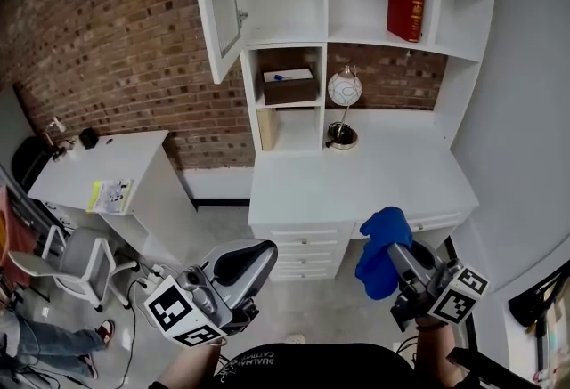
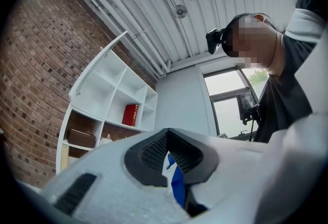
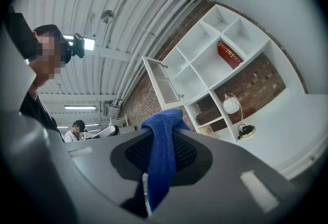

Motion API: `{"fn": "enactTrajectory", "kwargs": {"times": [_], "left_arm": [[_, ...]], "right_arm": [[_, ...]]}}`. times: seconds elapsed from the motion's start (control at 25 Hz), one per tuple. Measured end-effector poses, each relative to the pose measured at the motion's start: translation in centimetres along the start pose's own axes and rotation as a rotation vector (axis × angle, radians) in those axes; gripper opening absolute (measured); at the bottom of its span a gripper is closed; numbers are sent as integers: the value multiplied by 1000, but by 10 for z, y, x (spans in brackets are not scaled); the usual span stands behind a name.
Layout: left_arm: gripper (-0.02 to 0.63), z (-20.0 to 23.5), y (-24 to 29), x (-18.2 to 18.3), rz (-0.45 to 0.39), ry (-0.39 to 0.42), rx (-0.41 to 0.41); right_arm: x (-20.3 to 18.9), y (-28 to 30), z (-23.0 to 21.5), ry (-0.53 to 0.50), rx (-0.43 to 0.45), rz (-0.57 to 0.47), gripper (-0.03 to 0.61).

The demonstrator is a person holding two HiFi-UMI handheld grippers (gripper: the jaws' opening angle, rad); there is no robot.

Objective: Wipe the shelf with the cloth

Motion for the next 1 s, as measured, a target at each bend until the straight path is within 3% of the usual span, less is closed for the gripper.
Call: {"fn": "enactTrajectory", "kwargs": {"times": [0.2,0.4,0.52,0.68,0.88,1.0], "left_arm": [[-3,49,10,-5,136,131,-9],[-5,88,18,-28,349,60,-39],[-5,102,29,-41,406,-23,-69],[-8,117,52,-36,395,-47,-136],[-9,139,82,-23,311,62,-160],[-9,162,107,-19,247,-37,-152]], "right_arm": [[8,49,-15,-34,-25,-4,61],[1,77,-32,-30,-40,12,61],[-5,88,-46,-2,-50,20,61],[2,109,-73,16,-49,20,60],[19,146,-119,-2,-12,5,61],[39,171,-147,-23,23,-11,61]]}}
Point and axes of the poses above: the fingertips, and each gripper's own axes: y forward along the fingers, z to its left, x out of its top, the point moved 9 cm from there along -y, backward along the fingers, and after that the axes turned 4 degrees about -y, right-handed, at the moved point
